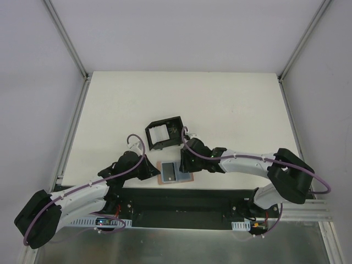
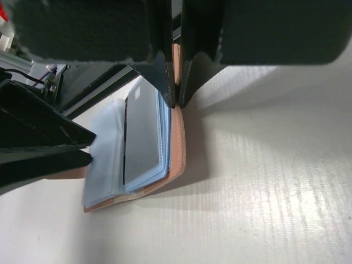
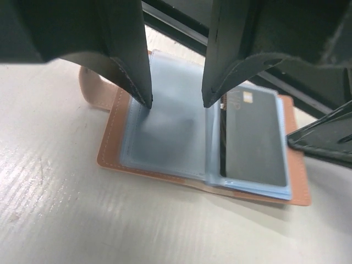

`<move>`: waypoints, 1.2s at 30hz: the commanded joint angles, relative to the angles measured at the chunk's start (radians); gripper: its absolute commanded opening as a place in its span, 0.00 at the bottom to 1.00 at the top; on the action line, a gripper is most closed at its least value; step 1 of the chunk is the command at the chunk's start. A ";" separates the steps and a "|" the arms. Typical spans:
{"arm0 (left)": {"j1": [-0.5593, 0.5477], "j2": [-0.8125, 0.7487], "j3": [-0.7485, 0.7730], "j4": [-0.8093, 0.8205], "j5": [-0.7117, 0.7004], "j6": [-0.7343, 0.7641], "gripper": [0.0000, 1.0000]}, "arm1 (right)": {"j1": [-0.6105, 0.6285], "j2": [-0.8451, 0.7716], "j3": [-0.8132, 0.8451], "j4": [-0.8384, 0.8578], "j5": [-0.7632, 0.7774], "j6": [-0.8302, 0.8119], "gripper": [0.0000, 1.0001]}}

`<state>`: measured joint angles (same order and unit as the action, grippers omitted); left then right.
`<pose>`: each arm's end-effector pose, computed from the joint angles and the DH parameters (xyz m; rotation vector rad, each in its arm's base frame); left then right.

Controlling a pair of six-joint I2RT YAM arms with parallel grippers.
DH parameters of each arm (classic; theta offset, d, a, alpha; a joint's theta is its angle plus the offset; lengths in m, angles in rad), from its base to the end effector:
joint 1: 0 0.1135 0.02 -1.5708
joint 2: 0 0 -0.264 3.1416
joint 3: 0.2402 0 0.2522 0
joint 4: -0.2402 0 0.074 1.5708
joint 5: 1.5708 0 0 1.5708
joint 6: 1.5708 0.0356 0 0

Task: Put the credit cards into the card holder
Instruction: Insert the credit card into the card holder.

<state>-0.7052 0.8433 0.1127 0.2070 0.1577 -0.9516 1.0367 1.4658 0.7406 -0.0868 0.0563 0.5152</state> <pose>0.1193 -0.1089 0.1373 -0.1790 2.3024 -1.1047 0.1498 0.2493 0.1790 -0.6140 2.4095 0.6444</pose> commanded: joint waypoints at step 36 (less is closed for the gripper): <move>-0.051 0.088 0.153 -0.072 0.056 0.036 0.00 | -0.010 -0.131 0.033 -0.214 0.218 0.016 0.45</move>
<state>-0.7471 0.9596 0.3061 0.2092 0.2749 -0.9066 1.0355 1.4120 0.7856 -0.2584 0.2207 0.5228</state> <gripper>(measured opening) 0.006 0.446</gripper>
